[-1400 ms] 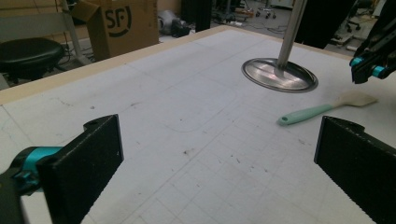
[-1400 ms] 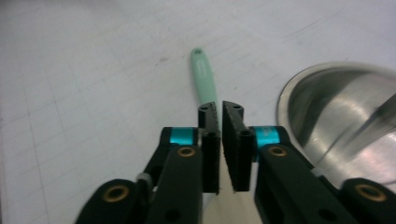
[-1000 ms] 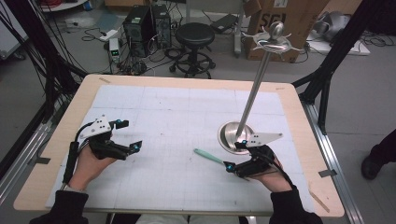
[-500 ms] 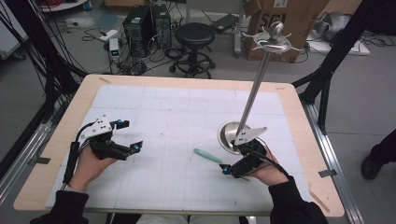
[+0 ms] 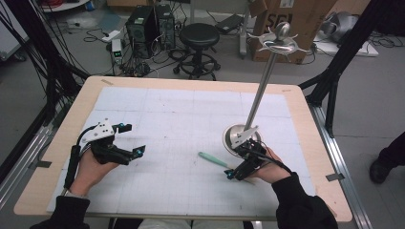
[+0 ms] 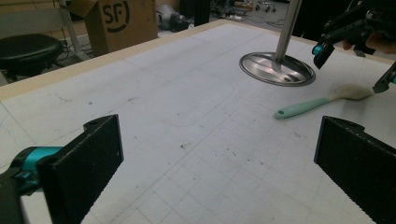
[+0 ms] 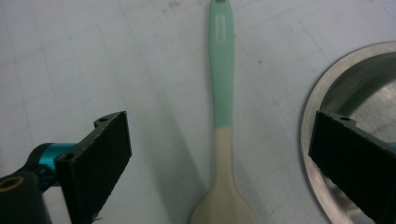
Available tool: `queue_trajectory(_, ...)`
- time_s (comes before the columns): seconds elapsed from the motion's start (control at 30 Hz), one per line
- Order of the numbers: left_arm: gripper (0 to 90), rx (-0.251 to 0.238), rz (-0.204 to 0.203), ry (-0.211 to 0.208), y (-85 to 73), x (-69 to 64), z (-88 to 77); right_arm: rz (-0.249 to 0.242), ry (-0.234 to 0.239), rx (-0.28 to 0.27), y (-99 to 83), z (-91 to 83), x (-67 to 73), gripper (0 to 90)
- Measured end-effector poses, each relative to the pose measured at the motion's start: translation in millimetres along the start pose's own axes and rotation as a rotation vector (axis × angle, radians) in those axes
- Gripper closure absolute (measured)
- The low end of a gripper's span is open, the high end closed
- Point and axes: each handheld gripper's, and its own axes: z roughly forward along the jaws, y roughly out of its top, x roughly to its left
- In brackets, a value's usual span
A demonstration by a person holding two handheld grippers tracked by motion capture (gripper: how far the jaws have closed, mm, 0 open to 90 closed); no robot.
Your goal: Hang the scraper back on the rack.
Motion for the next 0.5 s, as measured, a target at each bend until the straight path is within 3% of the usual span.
queue_trajectory(0.23, 1.7, -0.002, 0.003, 0.001, 0.3, -0.4, -0.1, -0.034, 0.004, 0.149, 11.1, 7.0, 1.1, 25.0)
queue_trajectory(0.5, 1.7, -0.008, 0.003, 0.000, 0.3, -1.4, 1.9, -0.055, -0.047, 0.300, 17.8, 16.7, 5.8, 44.6)
